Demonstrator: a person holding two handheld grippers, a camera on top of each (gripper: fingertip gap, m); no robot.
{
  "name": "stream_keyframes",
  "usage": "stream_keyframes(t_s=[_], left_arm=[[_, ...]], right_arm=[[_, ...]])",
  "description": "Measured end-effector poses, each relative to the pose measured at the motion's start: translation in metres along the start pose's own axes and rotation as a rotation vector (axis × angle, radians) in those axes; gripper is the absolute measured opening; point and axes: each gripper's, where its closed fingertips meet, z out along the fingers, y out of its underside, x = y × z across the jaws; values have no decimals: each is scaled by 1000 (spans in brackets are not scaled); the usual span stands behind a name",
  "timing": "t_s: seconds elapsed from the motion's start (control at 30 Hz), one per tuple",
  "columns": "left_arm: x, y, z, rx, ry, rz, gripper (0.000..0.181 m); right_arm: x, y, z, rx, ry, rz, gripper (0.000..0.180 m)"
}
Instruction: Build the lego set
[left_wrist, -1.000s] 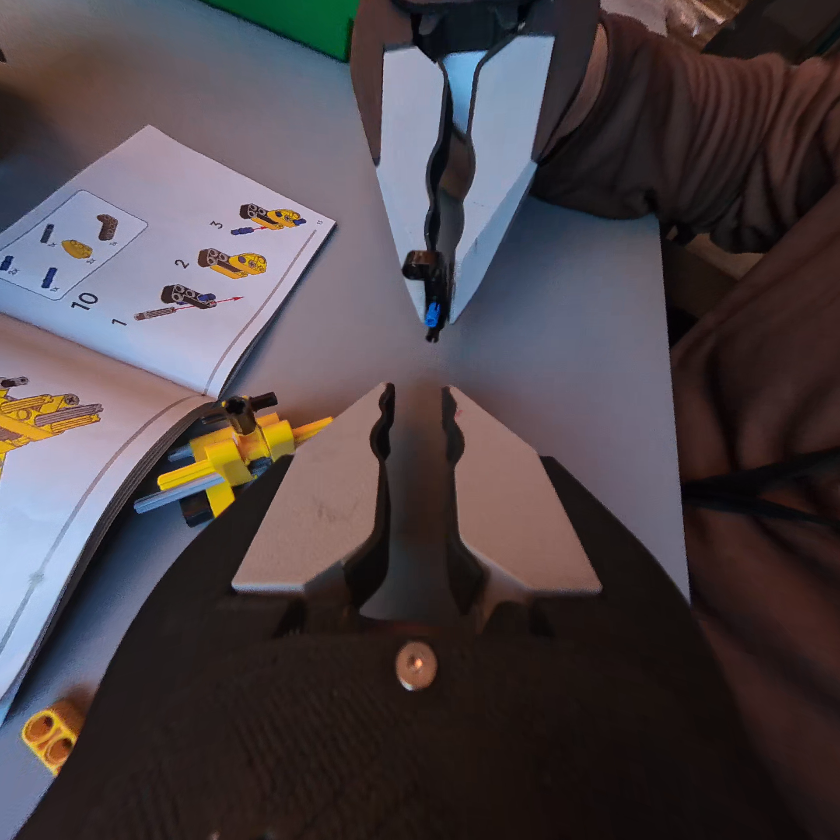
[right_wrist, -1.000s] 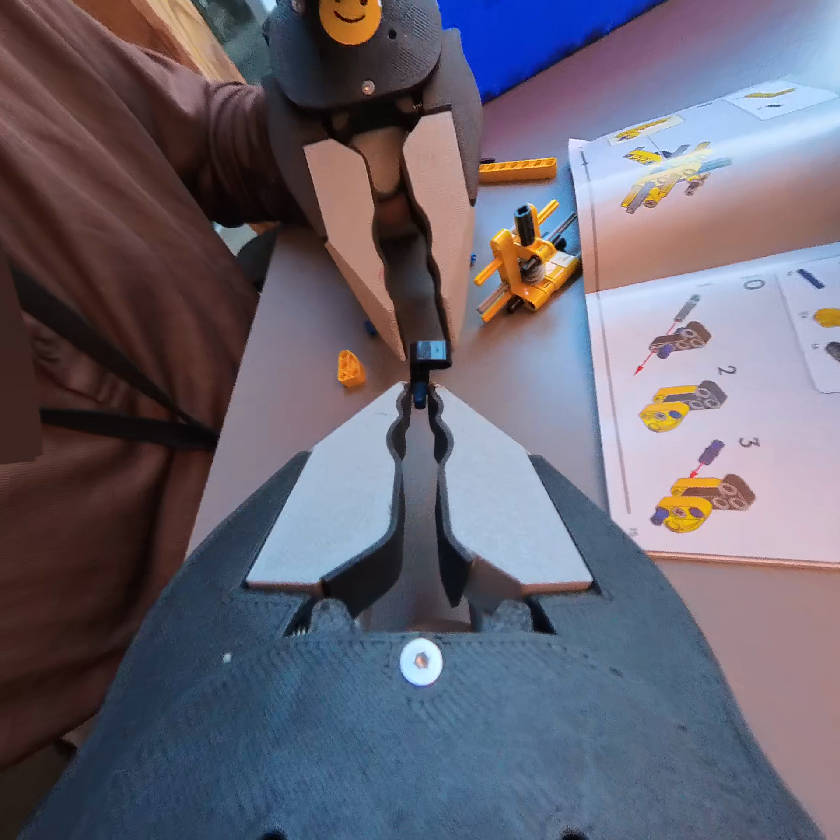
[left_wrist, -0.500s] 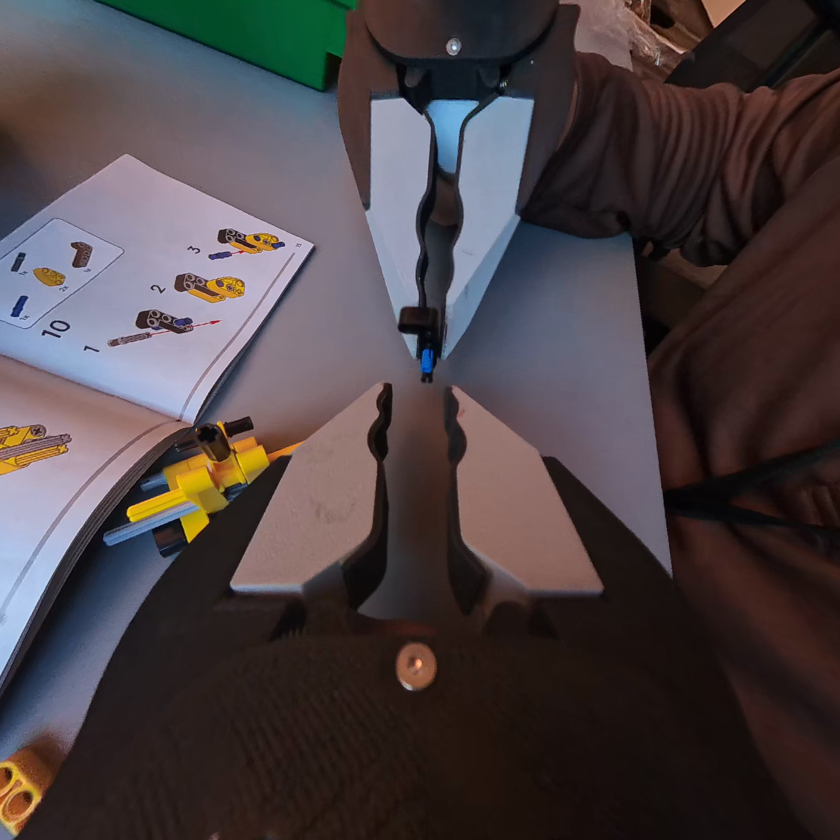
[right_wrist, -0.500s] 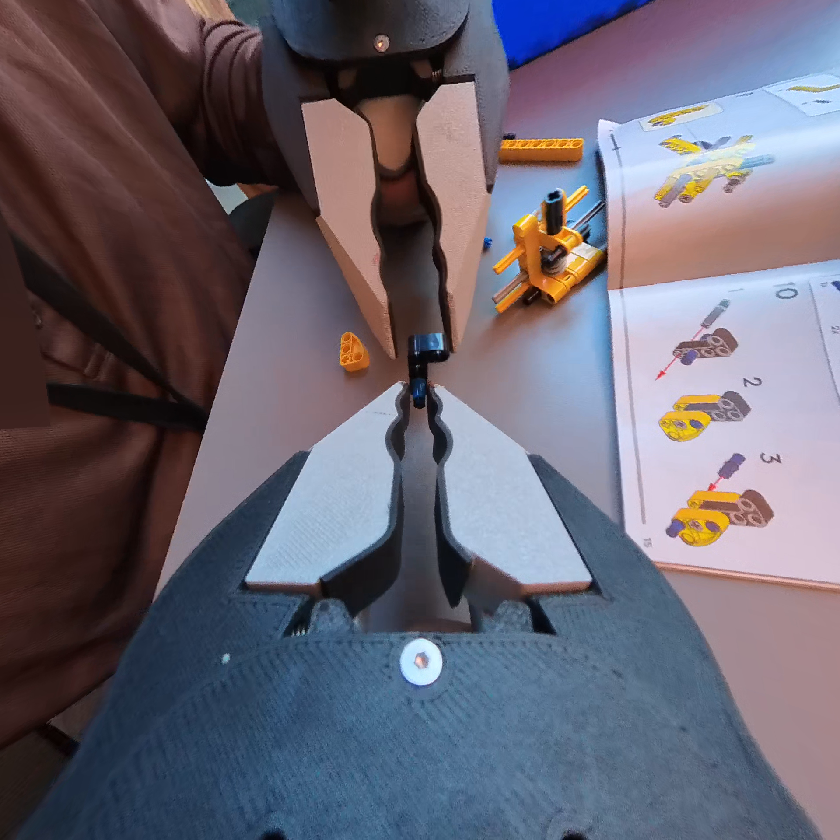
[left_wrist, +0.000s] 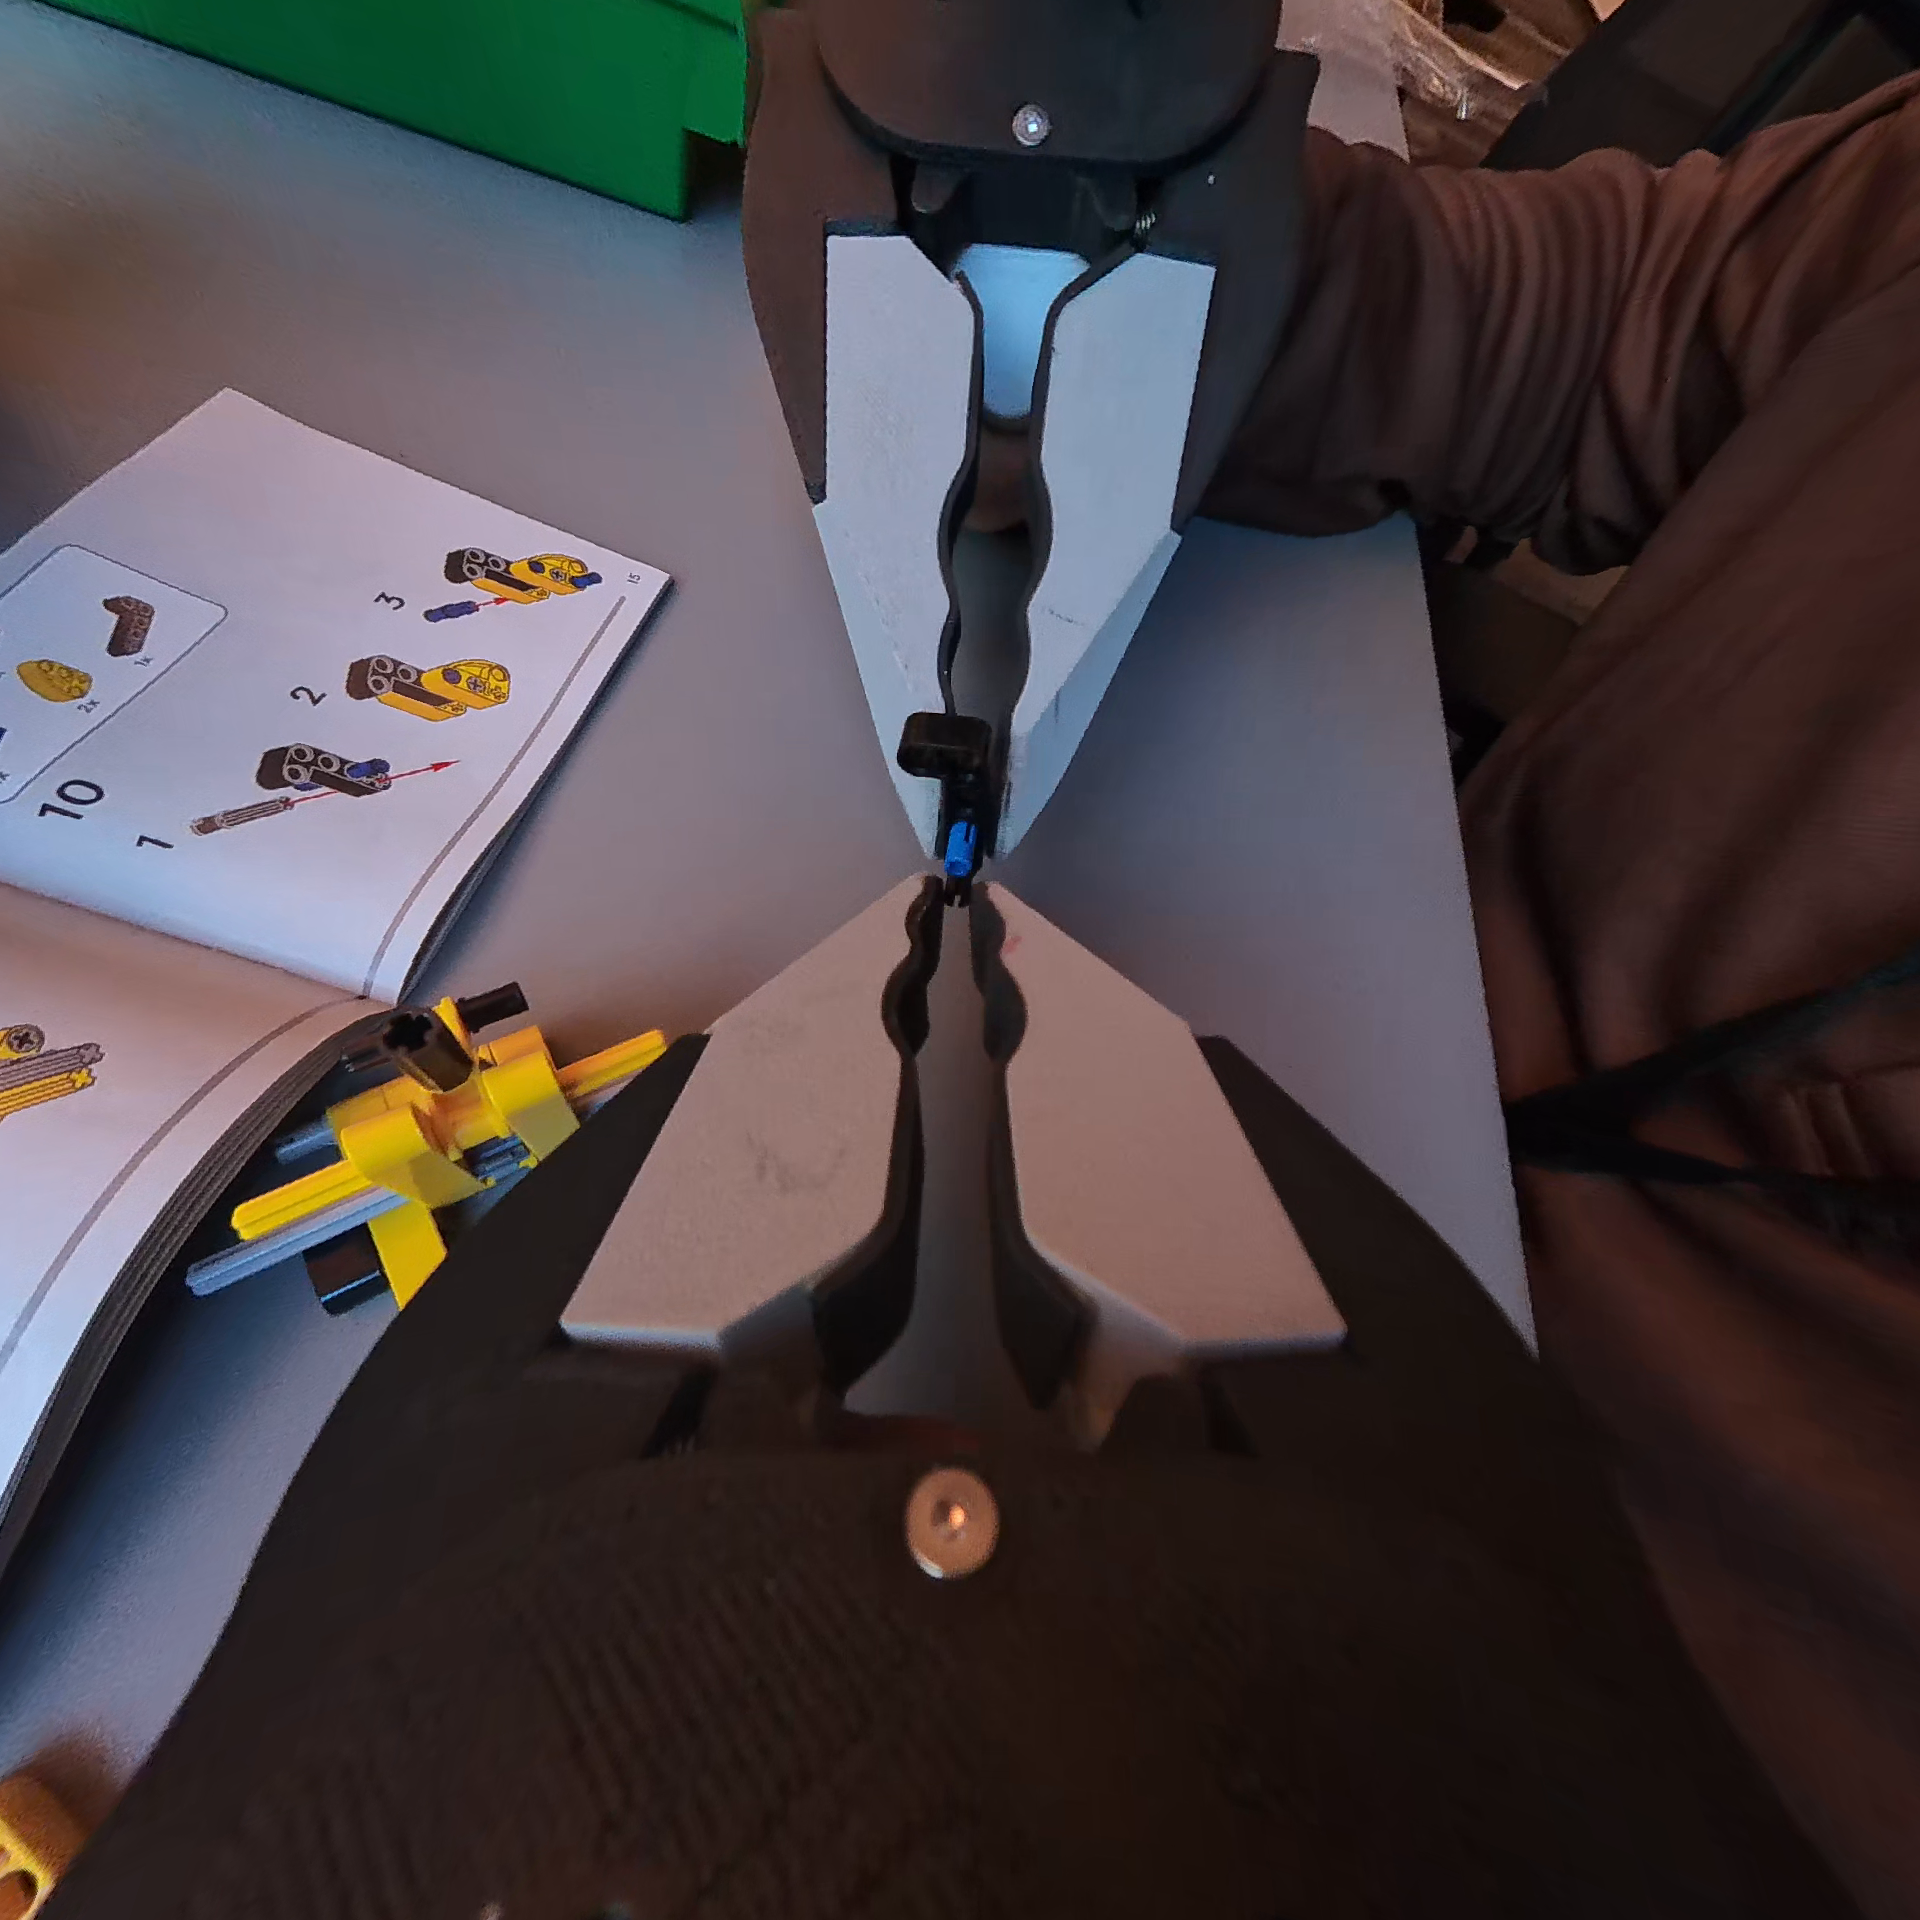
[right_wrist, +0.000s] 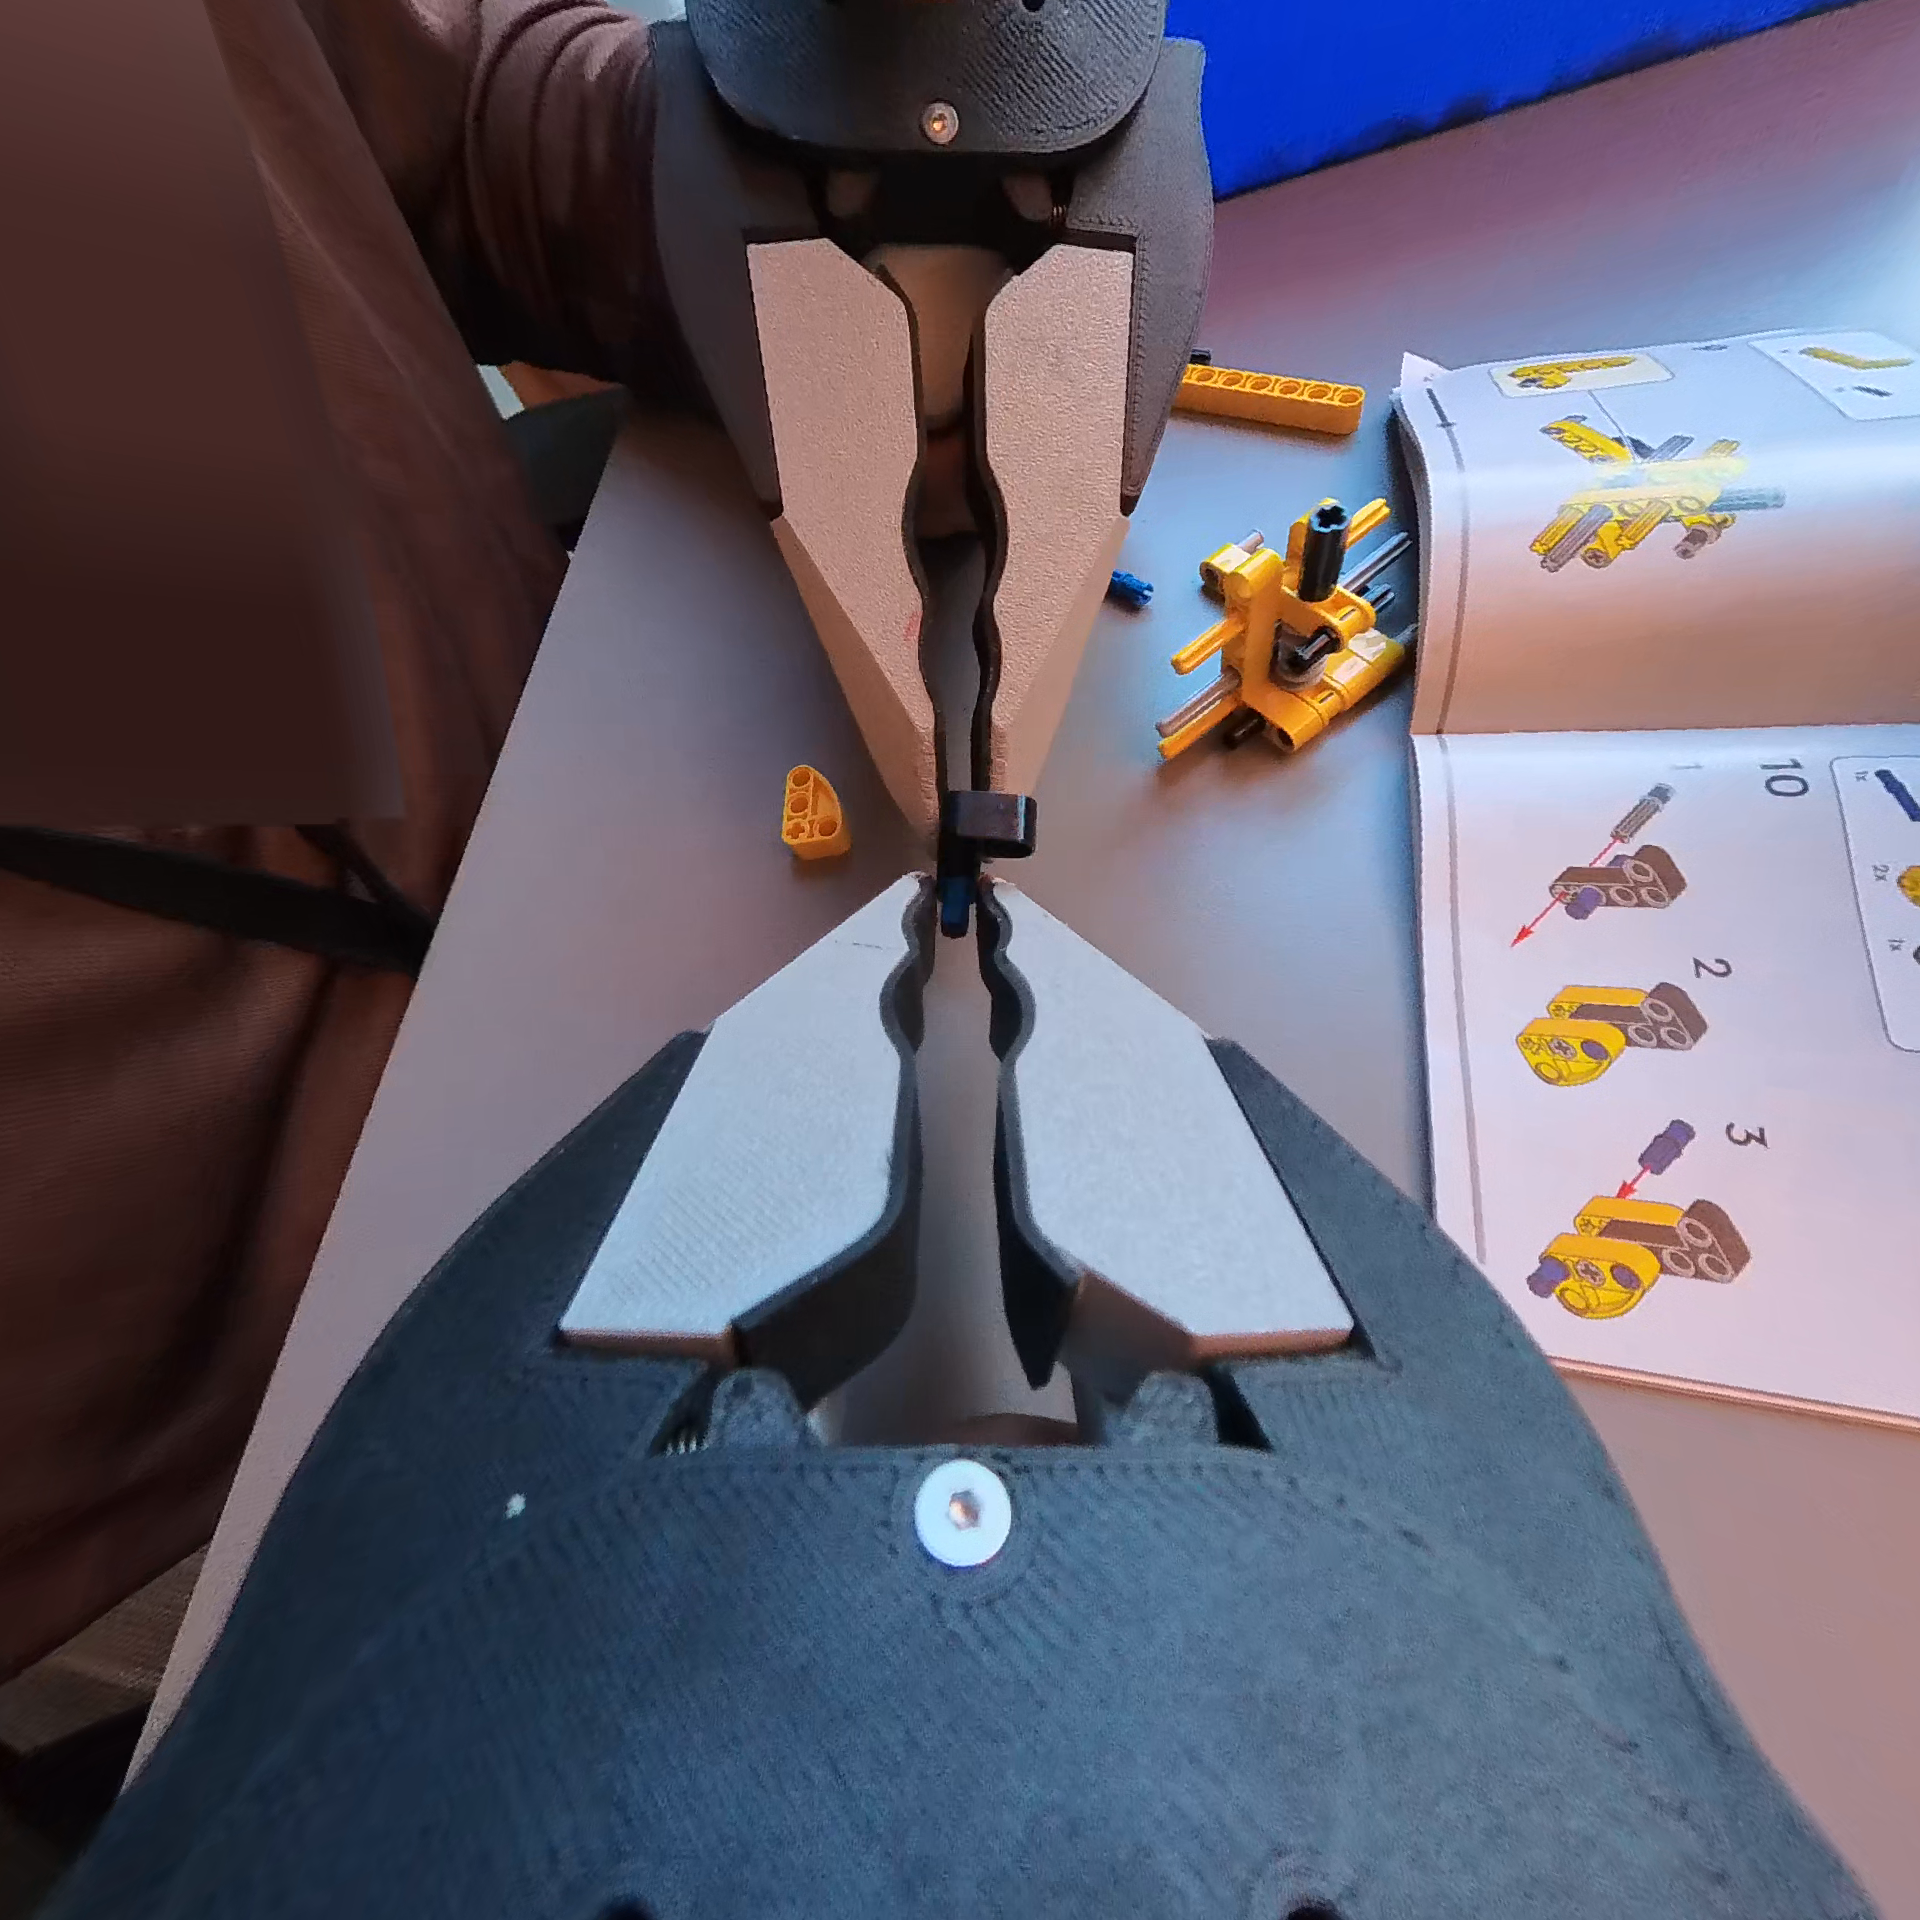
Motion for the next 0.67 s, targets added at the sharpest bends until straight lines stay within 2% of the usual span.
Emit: stream_keyframes(t_s=[0.67], left_arm=[[-9,-6,-10,66,2,-70,2]], right_arm=[[13,2,-14,38,26,89,17]])
